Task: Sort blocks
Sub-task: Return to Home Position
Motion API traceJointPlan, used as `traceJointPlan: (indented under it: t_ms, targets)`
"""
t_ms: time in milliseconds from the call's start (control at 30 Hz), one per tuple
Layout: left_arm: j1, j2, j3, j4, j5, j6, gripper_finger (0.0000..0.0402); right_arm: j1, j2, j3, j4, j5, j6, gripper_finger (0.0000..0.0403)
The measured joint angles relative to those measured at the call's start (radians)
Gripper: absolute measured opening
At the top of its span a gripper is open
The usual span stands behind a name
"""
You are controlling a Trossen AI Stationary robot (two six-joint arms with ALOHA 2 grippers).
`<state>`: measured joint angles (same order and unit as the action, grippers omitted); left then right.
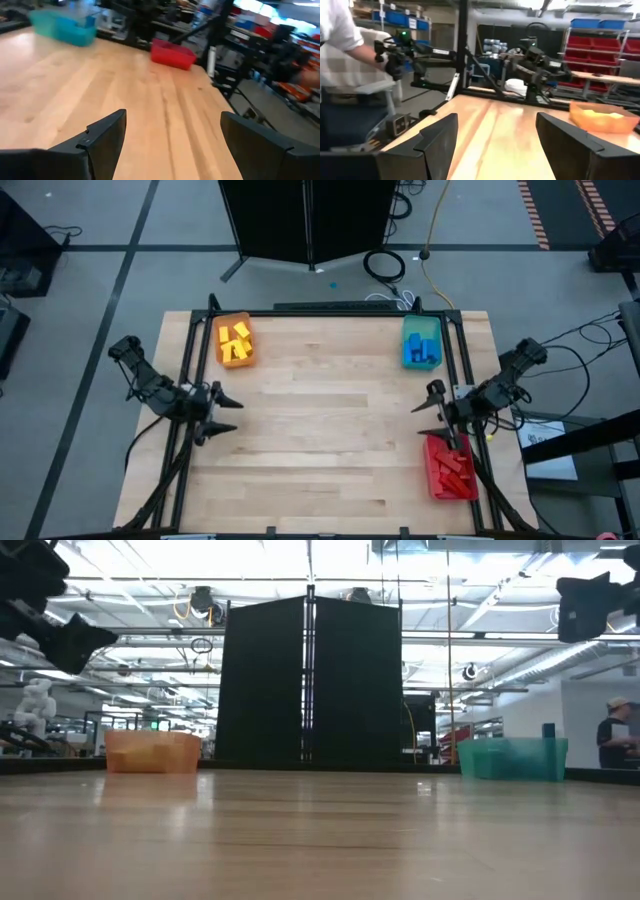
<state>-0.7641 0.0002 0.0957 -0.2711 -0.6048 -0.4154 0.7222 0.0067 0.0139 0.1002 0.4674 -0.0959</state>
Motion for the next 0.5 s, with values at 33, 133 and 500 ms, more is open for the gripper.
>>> traceJointPlan:
  t_ms: [33, 133, 500]
  targets:
    - [0.000, 0.000, -0.001, 0.013, 0.015, 0.027, 0.0318, -0.007, 0.000, 0.000, 0.003, 0.000, -0.003, 0.0256]
    - [0.002, 0.000, -0.002, 0.069, 0.042, 0.130, 0.0318, -0.028, 0.000, 0.000, 0.008, -0.003, -0.022, 0.0256]
    - [0.078, 0.002, -0.024, 0.116, 0.465, 0.219, 0.0318, -0.129, 0.002, 0.000, -0.032, -0.108, -0.055, 0.0256]
